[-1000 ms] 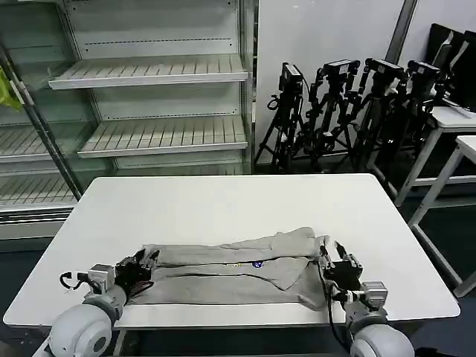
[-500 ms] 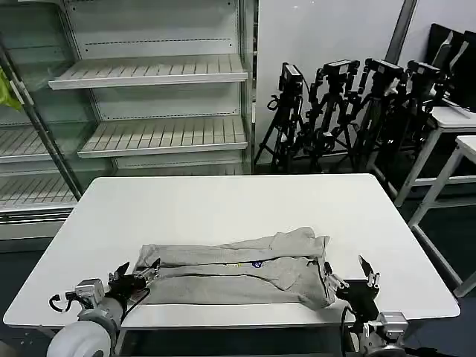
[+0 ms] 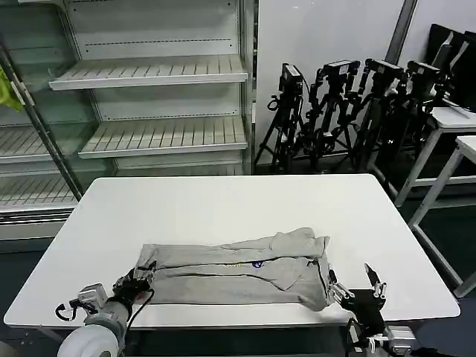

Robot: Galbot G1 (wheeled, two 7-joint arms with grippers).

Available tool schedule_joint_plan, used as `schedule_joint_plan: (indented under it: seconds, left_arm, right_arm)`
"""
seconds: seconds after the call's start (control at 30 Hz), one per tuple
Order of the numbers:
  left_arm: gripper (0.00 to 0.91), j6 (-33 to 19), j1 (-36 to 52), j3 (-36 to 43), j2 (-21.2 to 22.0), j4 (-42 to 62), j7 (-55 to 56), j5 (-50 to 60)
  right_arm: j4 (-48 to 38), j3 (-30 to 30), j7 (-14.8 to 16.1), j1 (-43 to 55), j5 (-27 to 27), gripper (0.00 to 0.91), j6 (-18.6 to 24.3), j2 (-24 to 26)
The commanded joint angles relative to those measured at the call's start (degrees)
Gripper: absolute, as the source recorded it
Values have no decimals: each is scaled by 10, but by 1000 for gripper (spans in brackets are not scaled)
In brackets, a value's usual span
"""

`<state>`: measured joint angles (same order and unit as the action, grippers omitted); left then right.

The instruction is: Fold and organize the clothes.

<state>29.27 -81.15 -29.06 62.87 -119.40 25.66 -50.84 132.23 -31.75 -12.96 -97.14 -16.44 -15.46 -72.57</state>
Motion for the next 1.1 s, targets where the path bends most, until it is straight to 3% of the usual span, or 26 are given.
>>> schedule_joint_plan:
  seconds: [0.03, 0.33, 0.57, 0.73, 0.9, 1.1]
  left_arm:
    - [50, -3, -3, 0, 15, 7, 4, -30]
    - [50, 0, -8, -80, 11, 7, -8, -182]
    - [50, 33, -28, -256, -61, 62, -31, -290]
    - [50, 38, -32, -325, -96, 108, -57, -326]
    - [50, 38, -20, -325, -98, 88, -56, -360]
    - [50, 37, -13, -263, -55, -71, -42, -402]
  right_arm:
    - [7, -1, 0, -13, 5, 907, 4, -4]
    - [17, -6, 0, -19, 2, 907, 3, -7]
    - [8, -2, -1, -1, -8, 907, 1, -2]
    - [-8, 8, -2, 19, -11, 907, -1, 0]
    - [-17, 13, -5, 38, -19, 907, -9, 6]
    - [-2, -6, -3, 10, -20, 907, -3, 11]
